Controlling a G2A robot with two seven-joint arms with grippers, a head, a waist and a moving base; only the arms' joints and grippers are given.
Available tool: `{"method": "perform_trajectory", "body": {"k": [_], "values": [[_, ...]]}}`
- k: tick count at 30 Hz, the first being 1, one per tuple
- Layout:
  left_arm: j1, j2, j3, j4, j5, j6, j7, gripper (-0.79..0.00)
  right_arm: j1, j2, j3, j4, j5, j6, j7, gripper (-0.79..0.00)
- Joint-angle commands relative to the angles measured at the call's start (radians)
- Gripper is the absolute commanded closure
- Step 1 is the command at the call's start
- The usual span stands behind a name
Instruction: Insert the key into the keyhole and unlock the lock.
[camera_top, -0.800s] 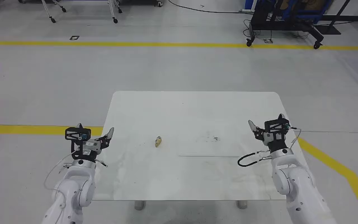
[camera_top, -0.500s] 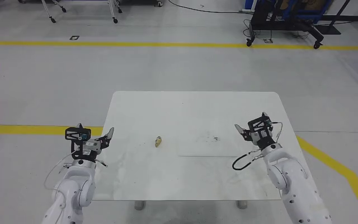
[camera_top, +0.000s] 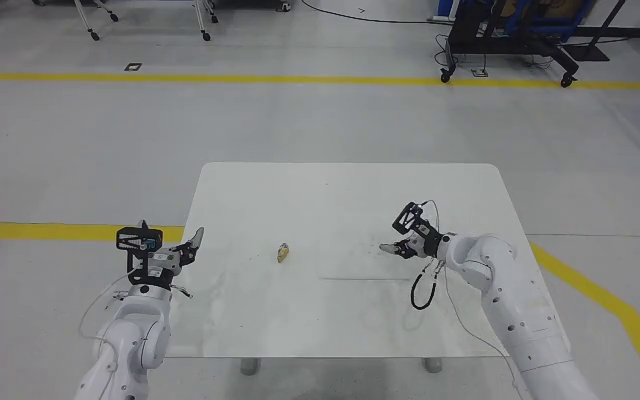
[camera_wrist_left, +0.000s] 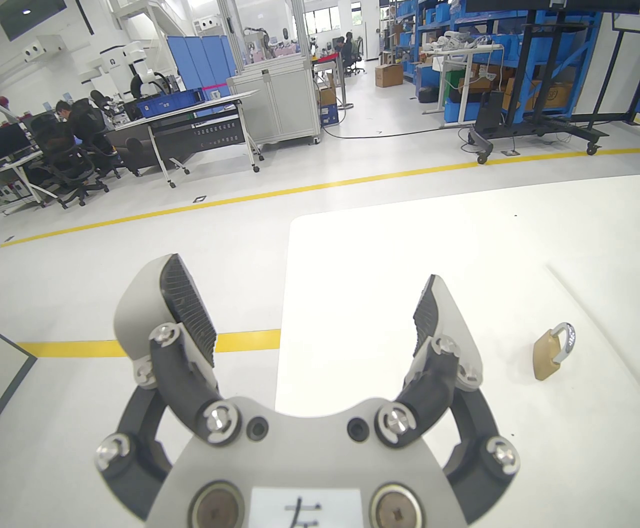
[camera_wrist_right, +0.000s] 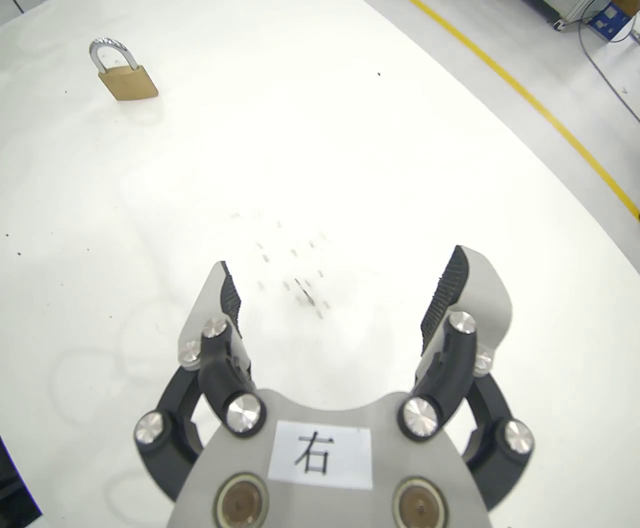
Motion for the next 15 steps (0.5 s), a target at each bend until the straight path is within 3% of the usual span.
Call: {"method": "perform_trajectory", "body": {"k": [1, 7, 15], "values": [[0.0, 0.0, 0.0, 0.0, 0.0, 0.0, 0.0, -0.785, 0.035, -0.002, -0.017, 0.04, 0.002, -0.016, 0.021, -0.36], [0.0, 0.0, 0.0, 0.0, 0.0, 0.0, 0.0, -0.785, 0.085, -0.001, -0.064, 0.104, -0.037, -0.071, 0.044, -0.36], [0.0, 0.0, 0.0, 0.0, 0.0, 0.0, 0.0, -0.785, 0.113, 0.004, -0.091, 0.15, -0.044, -0.155, 0.023, -0.268]]}}
